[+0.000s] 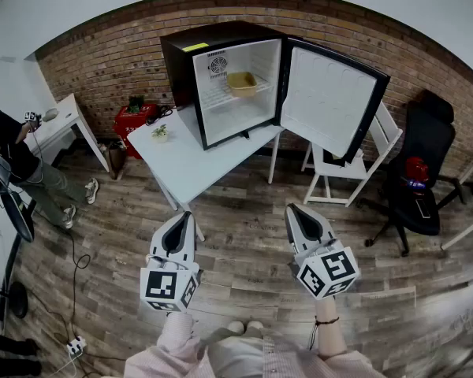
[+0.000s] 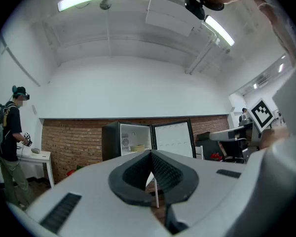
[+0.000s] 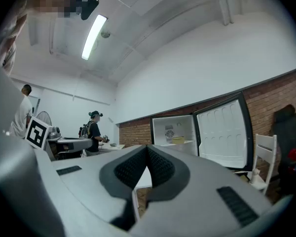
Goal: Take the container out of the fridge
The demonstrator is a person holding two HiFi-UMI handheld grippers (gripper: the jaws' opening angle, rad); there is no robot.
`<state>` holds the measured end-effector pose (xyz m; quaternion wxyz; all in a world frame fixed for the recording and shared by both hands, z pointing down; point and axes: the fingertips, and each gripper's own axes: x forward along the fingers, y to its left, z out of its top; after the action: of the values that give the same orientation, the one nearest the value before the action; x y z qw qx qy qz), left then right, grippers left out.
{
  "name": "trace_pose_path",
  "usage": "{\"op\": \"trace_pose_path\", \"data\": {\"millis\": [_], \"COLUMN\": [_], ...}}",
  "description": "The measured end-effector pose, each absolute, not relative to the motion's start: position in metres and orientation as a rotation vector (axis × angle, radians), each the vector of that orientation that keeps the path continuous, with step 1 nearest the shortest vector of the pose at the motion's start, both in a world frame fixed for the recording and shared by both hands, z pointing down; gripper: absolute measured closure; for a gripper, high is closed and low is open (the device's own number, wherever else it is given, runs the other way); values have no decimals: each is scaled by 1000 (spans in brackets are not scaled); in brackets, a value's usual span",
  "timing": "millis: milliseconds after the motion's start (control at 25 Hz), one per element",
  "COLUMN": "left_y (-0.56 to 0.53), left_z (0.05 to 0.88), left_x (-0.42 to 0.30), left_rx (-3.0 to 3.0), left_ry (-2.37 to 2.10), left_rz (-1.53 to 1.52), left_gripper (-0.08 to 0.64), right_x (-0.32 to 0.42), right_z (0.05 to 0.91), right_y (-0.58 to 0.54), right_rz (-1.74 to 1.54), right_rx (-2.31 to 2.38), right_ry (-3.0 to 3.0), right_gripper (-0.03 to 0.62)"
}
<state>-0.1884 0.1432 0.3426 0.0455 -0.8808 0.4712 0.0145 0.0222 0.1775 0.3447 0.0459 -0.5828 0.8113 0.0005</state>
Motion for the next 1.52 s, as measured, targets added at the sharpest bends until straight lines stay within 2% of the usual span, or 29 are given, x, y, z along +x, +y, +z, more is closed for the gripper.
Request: {"op": "trace_pose_path", "data": {"millis": [520,680,760,1040,1520], "left_y": [132,128,127,130,90], "left_z": [354,356,358,367,381], "left_x": [-174,-163,-157,-148,-141], "left_rx": [-2711,-2717,-2720,-2711,-2728], "left_ry": [1460,1446,1441,1471,1518], "left_rz": [46,40,36,17,12], "left_gripper": [568,568,568,568,568], "right_x": [41,49,54,62,65], "right_z": [356,360,362,364,378], "right_y": [167,160,157,154,111], "right_rz": [-5,-26,-34,-42,-86], "right_rx": [-1832,-1833,-1836,-1781,-1758], "right_ry": [2446,2439,2439,2446,2513], "right_gripper": [575,494,487,403,405]}}
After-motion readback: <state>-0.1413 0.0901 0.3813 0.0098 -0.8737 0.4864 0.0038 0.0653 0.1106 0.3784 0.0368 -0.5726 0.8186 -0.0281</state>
